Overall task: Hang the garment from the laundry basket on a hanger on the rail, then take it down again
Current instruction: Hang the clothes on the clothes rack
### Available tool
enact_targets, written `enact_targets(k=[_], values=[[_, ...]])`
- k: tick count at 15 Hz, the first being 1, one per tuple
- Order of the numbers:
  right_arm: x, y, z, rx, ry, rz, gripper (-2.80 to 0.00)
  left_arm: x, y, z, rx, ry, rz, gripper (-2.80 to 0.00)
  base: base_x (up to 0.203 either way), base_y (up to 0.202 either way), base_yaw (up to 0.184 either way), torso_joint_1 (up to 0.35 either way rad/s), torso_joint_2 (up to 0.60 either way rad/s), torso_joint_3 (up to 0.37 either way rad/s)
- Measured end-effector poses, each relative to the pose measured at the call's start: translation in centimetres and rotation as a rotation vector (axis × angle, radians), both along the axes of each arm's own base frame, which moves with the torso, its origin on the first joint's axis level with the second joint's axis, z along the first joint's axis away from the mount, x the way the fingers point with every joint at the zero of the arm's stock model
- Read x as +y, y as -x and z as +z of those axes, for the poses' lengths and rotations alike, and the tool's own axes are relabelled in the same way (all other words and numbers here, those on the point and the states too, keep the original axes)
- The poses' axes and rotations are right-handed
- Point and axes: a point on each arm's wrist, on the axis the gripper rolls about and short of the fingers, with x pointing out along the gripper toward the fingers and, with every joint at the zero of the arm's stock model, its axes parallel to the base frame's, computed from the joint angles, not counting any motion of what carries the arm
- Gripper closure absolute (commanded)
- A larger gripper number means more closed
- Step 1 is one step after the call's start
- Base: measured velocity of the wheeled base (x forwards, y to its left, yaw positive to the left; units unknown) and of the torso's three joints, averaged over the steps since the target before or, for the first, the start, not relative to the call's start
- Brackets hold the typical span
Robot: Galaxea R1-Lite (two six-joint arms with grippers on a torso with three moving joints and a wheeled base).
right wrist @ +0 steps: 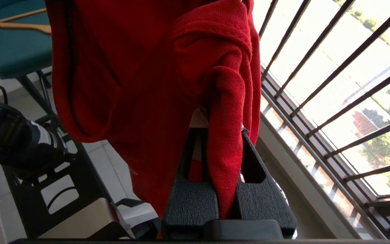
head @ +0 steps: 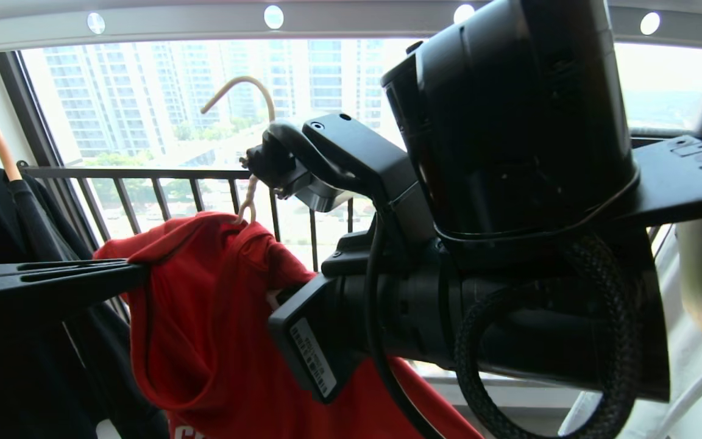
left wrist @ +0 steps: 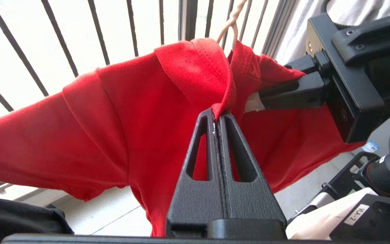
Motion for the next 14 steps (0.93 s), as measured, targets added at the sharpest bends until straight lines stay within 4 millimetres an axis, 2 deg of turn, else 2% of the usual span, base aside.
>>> enact_targets(k=[4, 8, 9, 14], values=[[0.8, 0.7, -0.5, 0.007, 0.011, 0.027, 0.00, -0.5, -0.5, 0.4, -0.058, 0.074, 0.016, 0.00, 0.000, 0.000, 0.000, 0.000, 0.00, 0.000], [1.2, 0.7, -0.6, 0.009, 0.012, 0.032, 0.00, -0.9, -0.8, 0.0, -0.049, 0.069, 0.010, 0.00, 0.000, 0.000, 0.000, 0.000, 0.00, 0.000], [1.2, 0.7, -0.6, 0.007, 0.010, 0.032, 0.00, -0.9, -0.9, -0.1, -0.048, 0.068, 0.010, -2.80, 0.000, 0.000, 0.000, 0.000, 0.00, 0.000], [0.6, 0.8, 0.0, 0.006, -0.006, 0.019, 0.00, -0.7, -0.7, 0.0, -0.052, 0.062, 0.008, -2.80, 0.000, 0.000, 0.000, 0.000, 0.00, 0.000]])
